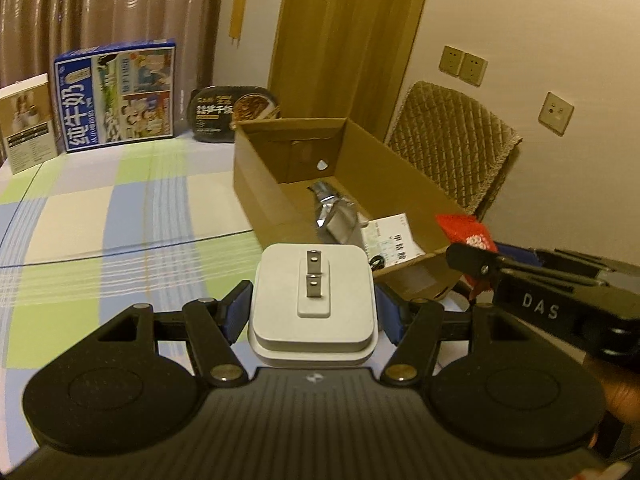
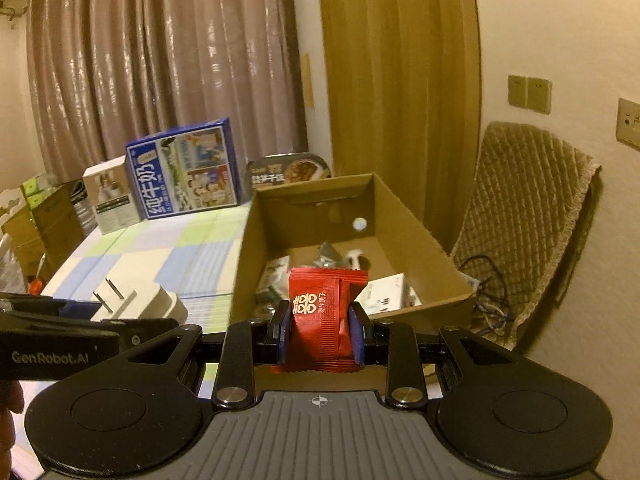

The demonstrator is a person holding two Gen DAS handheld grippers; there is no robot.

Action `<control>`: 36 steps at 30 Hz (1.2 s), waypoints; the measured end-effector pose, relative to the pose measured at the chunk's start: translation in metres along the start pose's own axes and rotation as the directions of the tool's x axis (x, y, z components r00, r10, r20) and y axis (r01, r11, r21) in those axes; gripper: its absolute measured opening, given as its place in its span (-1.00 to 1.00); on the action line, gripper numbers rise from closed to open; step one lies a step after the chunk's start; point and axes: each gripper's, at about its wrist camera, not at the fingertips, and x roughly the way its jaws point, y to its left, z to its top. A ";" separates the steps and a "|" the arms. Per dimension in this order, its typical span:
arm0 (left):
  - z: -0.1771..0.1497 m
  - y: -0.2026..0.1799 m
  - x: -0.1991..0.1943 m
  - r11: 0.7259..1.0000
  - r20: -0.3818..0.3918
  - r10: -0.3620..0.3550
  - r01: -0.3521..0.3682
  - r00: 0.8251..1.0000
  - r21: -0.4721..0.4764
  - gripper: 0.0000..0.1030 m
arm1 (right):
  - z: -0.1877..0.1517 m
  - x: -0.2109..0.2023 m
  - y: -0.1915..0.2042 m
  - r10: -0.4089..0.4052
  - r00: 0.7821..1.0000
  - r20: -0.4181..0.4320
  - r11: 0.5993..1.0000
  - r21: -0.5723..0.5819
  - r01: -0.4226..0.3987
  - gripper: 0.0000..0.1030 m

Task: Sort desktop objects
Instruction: 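Carry white plug with left tool while right tool carries red packet to cardboard box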

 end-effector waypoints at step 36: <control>0.058 -0.028 0.082 0.999 -0.020 -0.034 0.035 0.999 0.017 0.17 | 0.045 0.059 -0.053 -0.019 1.000 0.002 1.000 -0.025 0.019 -0.48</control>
